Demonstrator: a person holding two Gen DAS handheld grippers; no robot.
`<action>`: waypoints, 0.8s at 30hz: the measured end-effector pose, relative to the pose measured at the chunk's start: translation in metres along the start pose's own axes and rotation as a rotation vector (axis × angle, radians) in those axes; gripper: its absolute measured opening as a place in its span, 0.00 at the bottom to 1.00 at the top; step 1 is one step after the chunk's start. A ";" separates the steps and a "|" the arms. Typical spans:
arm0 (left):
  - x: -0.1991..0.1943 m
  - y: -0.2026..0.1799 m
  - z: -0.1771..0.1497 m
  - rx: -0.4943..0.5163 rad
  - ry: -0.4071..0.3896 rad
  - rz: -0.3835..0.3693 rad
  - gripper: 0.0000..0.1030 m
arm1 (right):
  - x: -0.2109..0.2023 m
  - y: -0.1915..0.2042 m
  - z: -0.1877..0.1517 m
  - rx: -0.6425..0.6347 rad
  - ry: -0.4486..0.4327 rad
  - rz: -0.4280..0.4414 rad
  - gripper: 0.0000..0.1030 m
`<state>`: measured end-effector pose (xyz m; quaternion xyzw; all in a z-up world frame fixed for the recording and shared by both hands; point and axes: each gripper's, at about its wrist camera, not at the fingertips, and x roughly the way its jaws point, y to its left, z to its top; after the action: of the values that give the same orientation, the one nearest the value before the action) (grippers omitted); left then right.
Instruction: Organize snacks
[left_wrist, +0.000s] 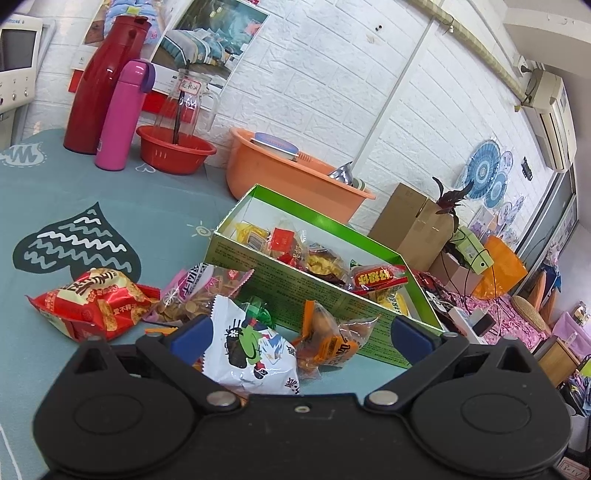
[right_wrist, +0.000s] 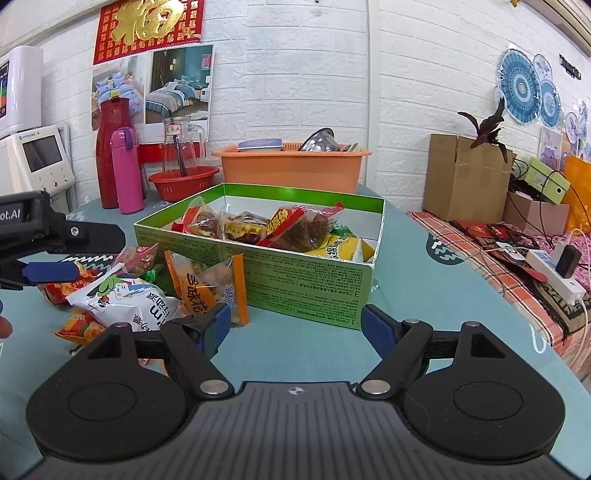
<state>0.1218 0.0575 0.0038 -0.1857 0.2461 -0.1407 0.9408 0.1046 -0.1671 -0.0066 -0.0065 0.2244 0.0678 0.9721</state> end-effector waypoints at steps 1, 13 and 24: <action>0.000 0.000 0.000 -0.001 -0.002 -0.002 1.00 | 0.000 0.001 0.001 -0.003 -0.001 0.002 1.00; -0.003 0.000 0.001 -0.003 -0.012 -0.022 1.00 | -0.002 0.006 0.005 -0.023 -0.010 0.016 1.00; -0.002 0.000 0.001 -0.006 -0.007 -0.016 1.00 | -0.003 0.009 0.004 -0.036 -0.007 0.025 1.00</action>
<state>0.1209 0.0586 0.0057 -0.1911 0.2420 -0.1466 0.9399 0.1022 -0.1583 -0.0011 -0.0211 0.2197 0.0842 0.9717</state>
